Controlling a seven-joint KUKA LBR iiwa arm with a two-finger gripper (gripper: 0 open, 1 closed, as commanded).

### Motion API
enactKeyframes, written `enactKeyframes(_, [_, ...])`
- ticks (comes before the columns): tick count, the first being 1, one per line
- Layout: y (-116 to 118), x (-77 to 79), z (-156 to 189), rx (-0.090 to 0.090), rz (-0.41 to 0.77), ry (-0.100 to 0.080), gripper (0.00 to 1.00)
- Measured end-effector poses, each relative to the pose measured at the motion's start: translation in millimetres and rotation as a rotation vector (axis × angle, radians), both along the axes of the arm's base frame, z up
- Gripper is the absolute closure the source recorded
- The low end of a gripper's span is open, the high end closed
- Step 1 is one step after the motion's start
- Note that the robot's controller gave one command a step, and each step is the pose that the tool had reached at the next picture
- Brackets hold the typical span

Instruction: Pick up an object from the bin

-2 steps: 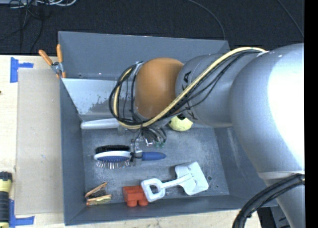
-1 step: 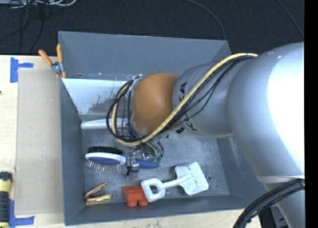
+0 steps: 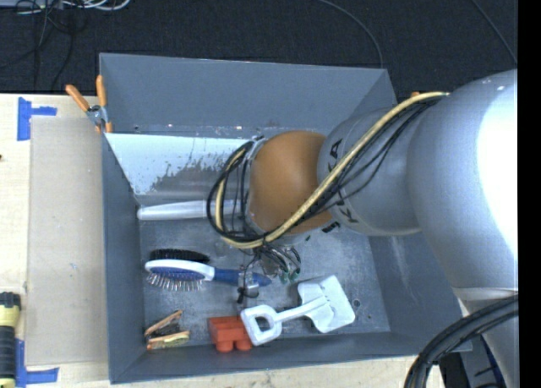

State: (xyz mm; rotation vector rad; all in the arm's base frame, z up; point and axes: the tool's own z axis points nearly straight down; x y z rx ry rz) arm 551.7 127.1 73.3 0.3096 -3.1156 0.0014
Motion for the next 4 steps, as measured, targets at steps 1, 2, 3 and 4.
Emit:
enactKeyframes(1, [59, -3.5, -5, 0.009, 0.014, -0.001, 1.0])
enactKeyframes(2, [59, -3.5, -5, 0.009, 0.013, -0.001, 1.0])
enactKeyframes(3, [-16, -47.4, 155, 0.009, -0.009, -0.001, 1.0])
enactKeyframes(4, [-17, -47.9, 154, 0.008, -0.01, 0.001, 1.0])
